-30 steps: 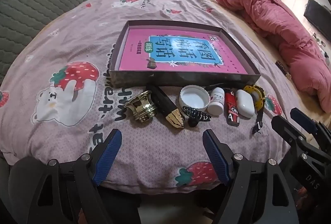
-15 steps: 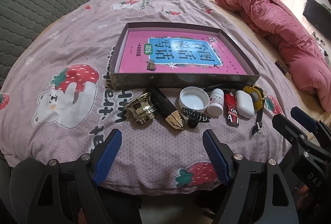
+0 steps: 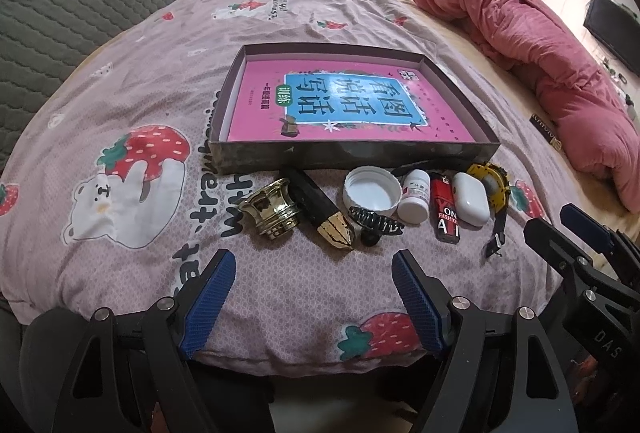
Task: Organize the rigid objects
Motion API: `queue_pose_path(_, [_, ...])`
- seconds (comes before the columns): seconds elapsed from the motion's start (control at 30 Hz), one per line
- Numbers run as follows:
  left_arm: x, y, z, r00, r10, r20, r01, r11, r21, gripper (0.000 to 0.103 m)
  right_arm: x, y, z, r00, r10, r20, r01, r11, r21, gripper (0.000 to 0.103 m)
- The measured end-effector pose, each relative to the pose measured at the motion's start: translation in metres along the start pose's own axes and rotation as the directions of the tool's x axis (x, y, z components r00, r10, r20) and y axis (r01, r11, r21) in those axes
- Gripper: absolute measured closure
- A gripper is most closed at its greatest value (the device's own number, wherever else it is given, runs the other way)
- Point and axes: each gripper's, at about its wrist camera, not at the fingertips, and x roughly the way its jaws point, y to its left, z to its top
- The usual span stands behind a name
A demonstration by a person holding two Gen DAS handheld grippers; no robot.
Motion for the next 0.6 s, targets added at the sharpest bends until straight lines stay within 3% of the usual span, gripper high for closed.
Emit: queue_pose_path(0.6, [0.0029,0.0077,0.0003,1.000,0.008,-0.004,-0.008,1.000,-0.005,0.022,0.0002,-0.0031,-0.0001,1.000,0.000,-0.002,0.000,1.000,0.014,0.039])
